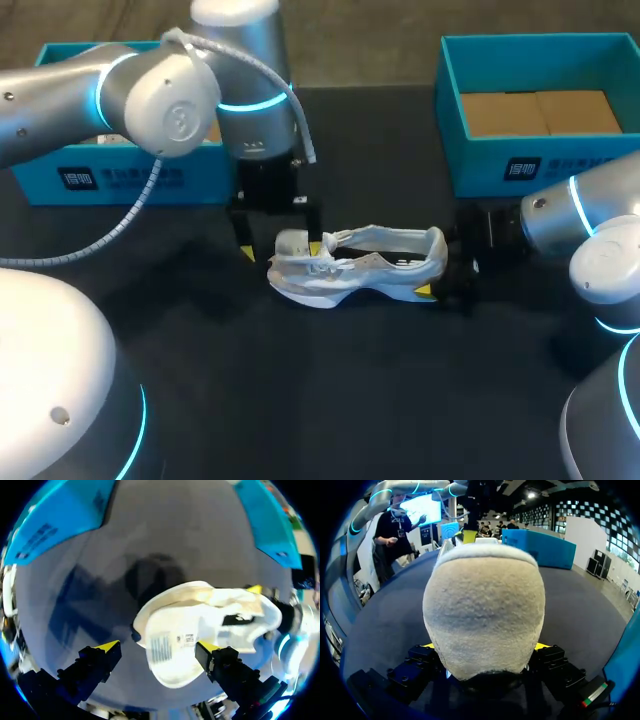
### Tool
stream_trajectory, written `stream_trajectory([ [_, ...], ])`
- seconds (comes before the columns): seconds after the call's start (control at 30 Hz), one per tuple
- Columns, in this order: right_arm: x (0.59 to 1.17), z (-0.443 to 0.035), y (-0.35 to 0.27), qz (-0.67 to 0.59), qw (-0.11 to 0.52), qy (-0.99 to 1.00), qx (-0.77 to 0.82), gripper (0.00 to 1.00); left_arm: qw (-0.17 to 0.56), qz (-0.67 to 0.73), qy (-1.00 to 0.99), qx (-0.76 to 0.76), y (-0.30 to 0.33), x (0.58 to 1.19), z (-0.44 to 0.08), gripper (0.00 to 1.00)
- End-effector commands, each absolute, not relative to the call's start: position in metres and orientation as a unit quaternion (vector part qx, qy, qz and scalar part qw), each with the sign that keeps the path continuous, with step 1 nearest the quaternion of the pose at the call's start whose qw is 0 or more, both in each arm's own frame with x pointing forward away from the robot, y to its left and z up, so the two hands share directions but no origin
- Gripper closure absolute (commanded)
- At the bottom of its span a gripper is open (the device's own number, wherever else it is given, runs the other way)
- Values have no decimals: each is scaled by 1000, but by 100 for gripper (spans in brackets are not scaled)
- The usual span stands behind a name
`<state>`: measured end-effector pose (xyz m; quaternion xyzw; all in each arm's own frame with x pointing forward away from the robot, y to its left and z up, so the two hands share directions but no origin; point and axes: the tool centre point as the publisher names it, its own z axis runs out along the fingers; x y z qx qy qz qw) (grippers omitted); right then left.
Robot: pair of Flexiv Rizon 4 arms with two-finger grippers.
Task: Take the shoe out of the shoebox, open the shoe tongue, remove and reinsert the insole, then place the shoe into the shoebox
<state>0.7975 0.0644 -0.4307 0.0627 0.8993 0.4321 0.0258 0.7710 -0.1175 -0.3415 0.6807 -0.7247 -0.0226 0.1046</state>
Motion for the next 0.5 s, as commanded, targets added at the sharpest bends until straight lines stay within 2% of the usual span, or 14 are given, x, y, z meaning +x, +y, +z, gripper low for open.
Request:
stream_trajectory([
  [0.03,796,-437,68,430,27,900,63,100,97,24,-800,592,-113,766,-316,0],
  [0.17,796,-437,68,430,27,900,63,100,124,36,-855,502,-118,769,-299,0],
  [0.33,796,-437,68,430,27,900,63,100,205,31,-927,313,-120,768,-276,0],
  [0.43,796,-437,68,430,27,900,63,100,221,8,-957,190,-123,765,-260,0],
  [0.5,796,-437,68,430,27,900,63,100,207,-18,-967,145,-128,766,-254,0],
])
